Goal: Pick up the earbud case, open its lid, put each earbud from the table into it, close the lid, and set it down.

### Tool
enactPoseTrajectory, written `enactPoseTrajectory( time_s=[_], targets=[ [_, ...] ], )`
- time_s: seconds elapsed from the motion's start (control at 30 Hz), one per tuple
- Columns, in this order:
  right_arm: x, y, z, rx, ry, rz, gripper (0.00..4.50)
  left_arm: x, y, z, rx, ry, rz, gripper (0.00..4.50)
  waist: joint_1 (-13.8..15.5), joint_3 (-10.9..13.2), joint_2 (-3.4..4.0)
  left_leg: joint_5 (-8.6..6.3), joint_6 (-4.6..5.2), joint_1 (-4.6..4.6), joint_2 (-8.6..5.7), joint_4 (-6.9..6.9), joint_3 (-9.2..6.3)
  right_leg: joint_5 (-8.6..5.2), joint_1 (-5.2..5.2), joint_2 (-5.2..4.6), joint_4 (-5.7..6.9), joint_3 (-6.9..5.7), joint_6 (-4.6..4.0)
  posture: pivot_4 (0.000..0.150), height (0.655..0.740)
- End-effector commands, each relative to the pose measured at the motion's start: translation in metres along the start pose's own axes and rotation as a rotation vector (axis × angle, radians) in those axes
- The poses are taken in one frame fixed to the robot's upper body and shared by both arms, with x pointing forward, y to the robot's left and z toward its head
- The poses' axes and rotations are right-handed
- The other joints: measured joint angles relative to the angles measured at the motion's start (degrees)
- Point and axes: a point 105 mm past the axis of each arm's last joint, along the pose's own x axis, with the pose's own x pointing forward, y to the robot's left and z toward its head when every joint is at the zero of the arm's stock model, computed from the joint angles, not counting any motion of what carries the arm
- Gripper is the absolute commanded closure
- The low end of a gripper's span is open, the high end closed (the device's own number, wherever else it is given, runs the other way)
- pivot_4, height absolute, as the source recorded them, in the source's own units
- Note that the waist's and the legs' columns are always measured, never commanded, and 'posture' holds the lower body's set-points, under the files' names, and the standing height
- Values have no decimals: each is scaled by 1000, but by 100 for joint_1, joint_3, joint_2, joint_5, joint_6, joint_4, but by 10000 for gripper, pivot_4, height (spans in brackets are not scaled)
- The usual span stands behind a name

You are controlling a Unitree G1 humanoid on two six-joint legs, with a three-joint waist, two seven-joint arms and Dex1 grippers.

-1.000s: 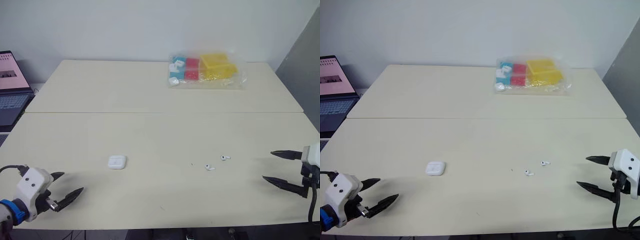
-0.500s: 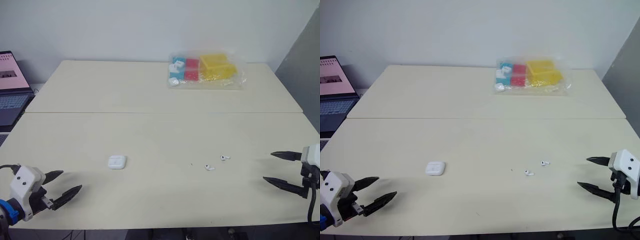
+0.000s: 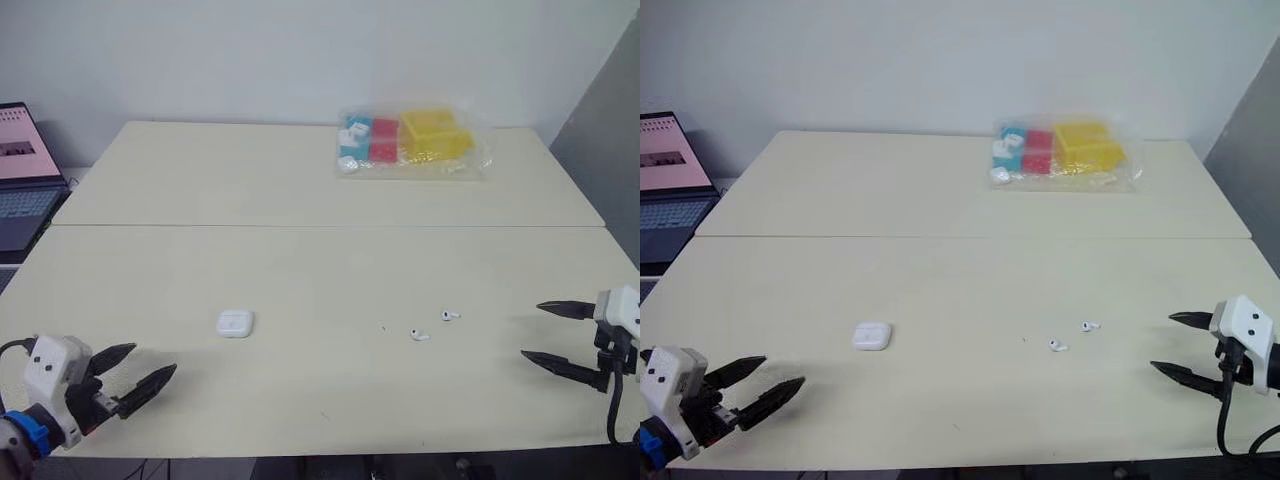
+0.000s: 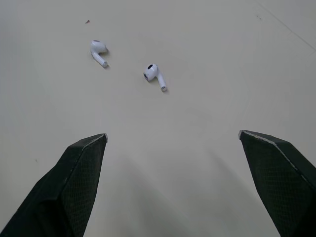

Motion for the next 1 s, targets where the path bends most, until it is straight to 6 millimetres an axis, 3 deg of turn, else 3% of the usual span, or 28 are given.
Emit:
enactPoseTrajectory(
  time_s=[0.03, 0.13, 0.23, 0.43, 0.63, 1.0],
  targets=[
    [8, 5, 27, -53, -74, 70, 198, 14, -23, 10, -16, -65, 86, 0, -4, -3, 0, 0, 0, -1, -2, 4, -1, 1, 1, 1, -1, -1, 2, 1500, 7378],
    [16, 10, 43, -85, -111, 125, 198, 29, -38, 12, -60, -106, 177, 0, -2, -7, 3, 0, 0, 0, -4, 15, -2, 8, 15, 0, 1, 6, 13, 1500, 7378],
    [22, 13, 56, -111, -139, 163, 198, 40, -56, 16, -58, -126, 150, 0, 28, -8, 1, -1, 0, -4, -7, 55, -9, 14, 19, 8, 11, -11, 16, 1500, 7378],
    [34, 16, 108, -130, -257, 273, 198, 58, -62, 9, -112, -116, 229, 0, 33, -10, 7, 0, 2, 0, -16, 72, -8, 23, 22, 16, 8, 4, -19, 1500, 7378],
    [42, 17, 123, -188, -275, 313, 198, 76, -72, 11, -136, -120, 249, 0, 116, -18, -6, -1, 5, -9, -13, 69, -11, 38, 20, 39, -2, -1, 0, 1500, 7378],
    [42, 26, 131, -208, -272, 353, 198, 97, -63, -2, -148, -28, 287, 0, 135, -20, -8, -5, 12, -11, -9, 71, -12, 41, 18, 40, 2, -3, 2, 1500, 7378]
  ],
)
